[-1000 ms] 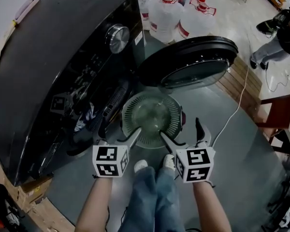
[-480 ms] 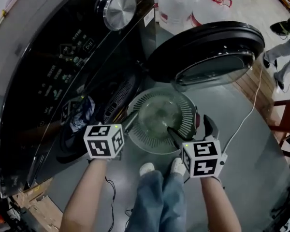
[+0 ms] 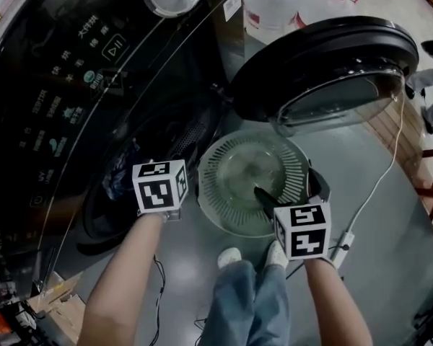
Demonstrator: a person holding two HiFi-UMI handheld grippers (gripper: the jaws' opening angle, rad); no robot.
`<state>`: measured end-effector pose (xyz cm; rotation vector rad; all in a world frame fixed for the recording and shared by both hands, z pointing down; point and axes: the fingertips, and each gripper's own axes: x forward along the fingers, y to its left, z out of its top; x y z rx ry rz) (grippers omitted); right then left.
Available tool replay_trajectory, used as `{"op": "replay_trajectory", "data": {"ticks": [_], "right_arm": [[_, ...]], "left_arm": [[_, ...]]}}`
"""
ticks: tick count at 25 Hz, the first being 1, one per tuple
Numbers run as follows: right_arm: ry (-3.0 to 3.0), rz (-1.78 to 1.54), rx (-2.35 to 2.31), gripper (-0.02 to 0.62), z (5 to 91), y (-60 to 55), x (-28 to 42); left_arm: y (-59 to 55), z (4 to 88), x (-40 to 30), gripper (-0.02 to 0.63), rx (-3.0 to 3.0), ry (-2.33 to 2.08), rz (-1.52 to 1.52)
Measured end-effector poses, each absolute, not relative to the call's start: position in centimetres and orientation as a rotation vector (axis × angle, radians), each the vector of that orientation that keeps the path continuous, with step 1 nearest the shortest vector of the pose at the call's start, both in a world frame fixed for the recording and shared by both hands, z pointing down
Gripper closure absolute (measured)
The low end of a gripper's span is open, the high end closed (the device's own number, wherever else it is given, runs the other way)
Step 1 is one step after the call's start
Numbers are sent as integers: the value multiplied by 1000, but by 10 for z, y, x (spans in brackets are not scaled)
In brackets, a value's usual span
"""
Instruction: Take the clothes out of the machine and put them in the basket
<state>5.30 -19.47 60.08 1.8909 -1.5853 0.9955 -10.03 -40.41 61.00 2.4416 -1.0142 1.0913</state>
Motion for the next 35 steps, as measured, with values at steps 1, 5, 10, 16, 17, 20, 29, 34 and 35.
{"op": "replay_trajectory", "data": {"ticks": [1, 5, 10, 16, 17, 20, 29, 34, 35], "right_arm": [[-1585, 998, 1887, 46, 605, -196, 52], [-1591, 997, 1877, 46, 618, -199, 48], [-1593, 1004, 1883, 46, 633, -200, 47], [-1589, 1024, 1888, 46, 651, -196, 46], [-1590, 1028, 1885, 46, 653, -195, 46], [-1597, 1034, 1868, 46, 659, -193, 43], [-1635, 1028, 1807, 46, 660, -189, 35], [-1640, 1023, 1793, 46, 648, -183, 38], [-1641, 1020, 1797, 46, 644, -182, 39]], "left_arm": [[-407, 614, -99, 197, 2448, -1016, 1110], [-420, 632, -96, 258, 2472, -1020, 1192], [-433, 659, -106, 357, 2448, -1020, 1290], [-441, 679, -109, 408, 2485, -918, 1400], [-438, 680, -106, 431, 2512, -854, 1408], [-432, 684, -101, 511, 2543, -690, 1386], [-433, 681, -106, 607, 2511, -674, 1501], [-408, 664, -101, 607, 2555, -692, 1483], [-400, 658, -97, 607, 2570, -677, 1472]]}}
